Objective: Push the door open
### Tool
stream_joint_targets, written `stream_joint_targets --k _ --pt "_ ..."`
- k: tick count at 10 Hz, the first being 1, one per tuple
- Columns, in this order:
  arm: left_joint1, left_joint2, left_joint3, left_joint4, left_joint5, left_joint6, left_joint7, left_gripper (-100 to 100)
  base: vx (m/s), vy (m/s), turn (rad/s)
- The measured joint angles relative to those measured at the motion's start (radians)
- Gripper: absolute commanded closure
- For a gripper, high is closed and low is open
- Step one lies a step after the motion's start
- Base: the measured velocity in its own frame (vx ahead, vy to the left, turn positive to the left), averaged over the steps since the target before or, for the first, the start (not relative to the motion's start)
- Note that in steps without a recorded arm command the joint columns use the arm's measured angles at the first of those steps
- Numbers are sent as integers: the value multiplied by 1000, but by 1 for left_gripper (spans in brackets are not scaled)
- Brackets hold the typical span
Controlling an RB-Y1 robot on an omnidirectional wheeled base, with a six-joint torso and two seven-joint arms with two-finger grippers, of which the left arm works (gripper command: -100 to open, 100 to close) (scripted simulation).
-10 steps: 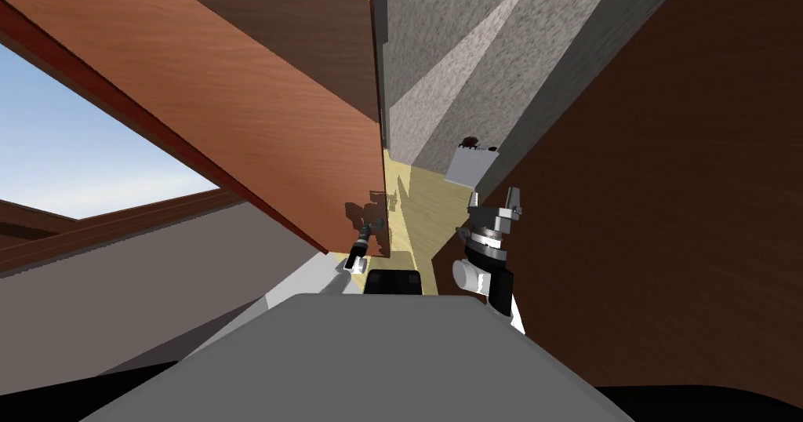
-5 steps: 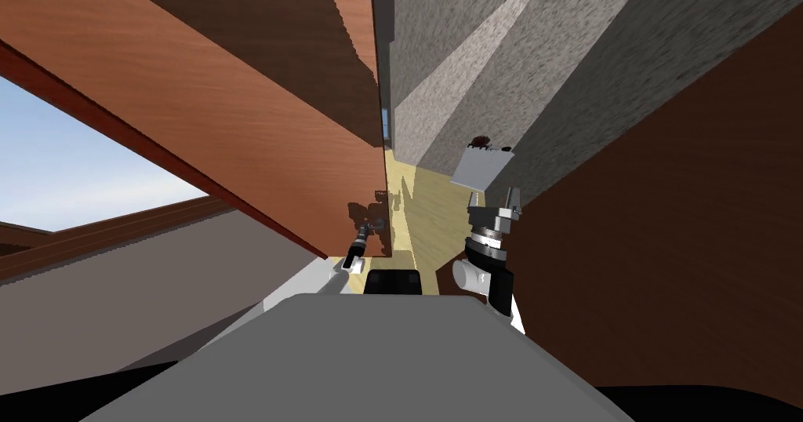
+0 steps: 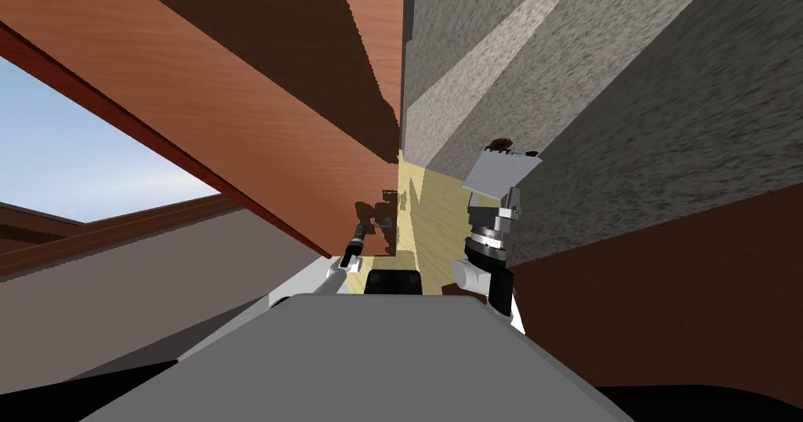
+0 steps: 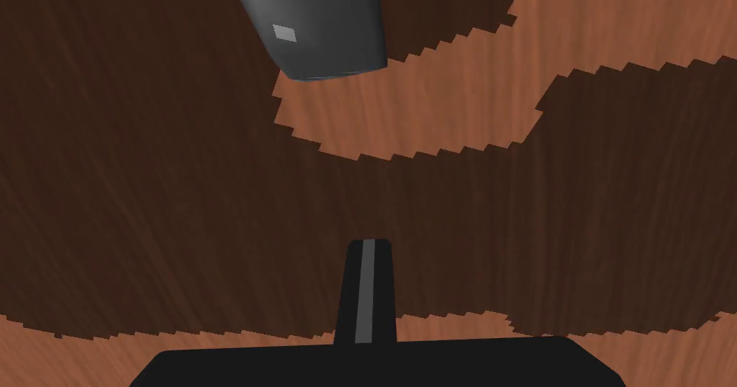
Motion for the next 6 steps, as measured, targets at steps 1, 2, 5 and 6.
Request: stream_joint_targets --k 1,2,5,6 --pt "-6 0 -1 10 -18 -4 10 -100 -41 56 227" --pt "-13 -2 -2 20 -38 -9 21 -100 -37 38 194" --pt "-22 -8 -3 28 -86 -8 50 -100 -27 11 145" --pt "-26 -13 -4 40 -103 -17 59 -100 -33 -2 294"
